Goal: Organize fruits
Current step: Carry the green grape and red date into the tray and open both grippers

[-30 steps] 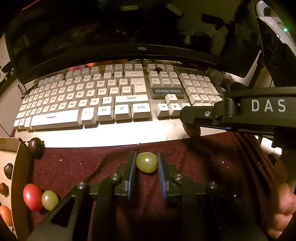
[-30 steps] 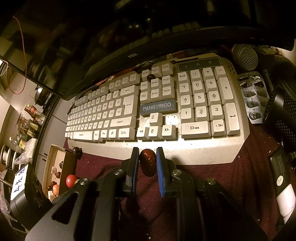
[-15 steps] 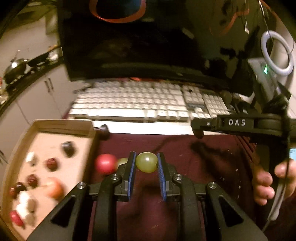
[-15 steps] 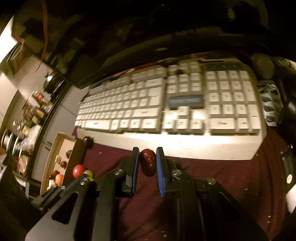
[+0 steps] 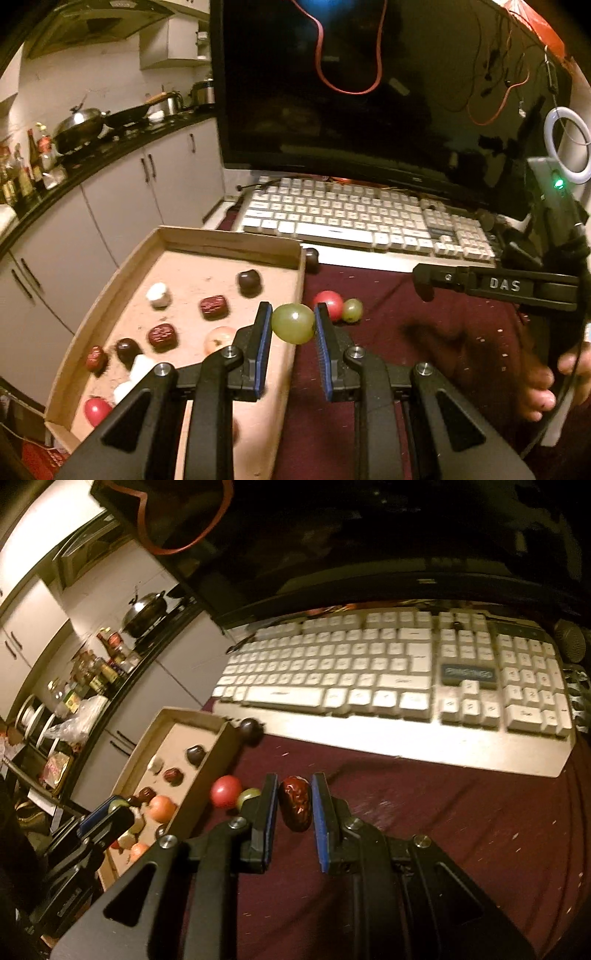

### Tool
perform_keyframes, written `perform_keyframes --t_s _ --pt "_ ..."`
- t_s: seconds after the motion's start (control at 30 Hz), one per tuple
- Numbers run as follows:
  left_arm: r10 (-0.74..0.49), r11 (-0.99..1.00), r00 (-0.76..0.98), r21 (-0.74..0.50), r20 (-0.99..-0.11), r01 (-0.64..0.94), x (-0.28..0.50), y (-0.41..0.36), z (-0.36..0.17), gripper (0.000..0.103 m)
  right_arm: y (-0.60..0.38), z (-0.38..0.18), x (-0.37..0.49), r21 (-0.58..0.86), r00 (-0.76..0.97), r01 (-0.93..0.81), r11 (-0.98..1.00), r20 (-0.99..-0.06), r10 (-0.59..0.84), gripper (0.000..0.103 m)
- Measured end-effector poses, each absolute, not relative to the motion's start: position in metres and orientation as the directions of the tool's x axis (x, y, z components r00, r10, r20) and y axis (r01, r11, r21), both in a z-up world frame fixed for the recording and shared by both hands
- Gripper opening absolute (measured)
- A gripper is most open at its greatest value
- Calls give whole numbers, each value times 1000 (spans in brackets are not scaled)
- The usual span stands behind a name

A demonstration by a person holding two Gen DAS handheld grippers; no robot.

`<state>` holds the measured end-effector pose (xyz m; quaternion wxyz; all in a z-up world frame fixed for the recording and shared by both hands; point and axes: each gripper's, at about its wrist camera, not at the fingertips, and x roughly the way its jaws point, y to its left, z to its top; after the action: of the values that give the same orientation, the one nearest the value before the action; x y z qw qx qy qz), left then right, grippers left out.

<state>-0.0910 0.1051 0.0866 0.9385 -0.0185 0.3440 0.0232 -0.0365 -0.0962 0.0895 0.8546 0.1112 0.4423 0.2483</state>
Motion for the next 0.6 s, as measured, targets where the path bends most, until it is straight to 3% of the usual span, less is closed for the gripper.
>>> perform_keyframes --t_s 0.6 --pt "166 973 733 -9 -660 -229 -109 185 73 22 44 108 -54 379 386 -504 776 -704 596 20"
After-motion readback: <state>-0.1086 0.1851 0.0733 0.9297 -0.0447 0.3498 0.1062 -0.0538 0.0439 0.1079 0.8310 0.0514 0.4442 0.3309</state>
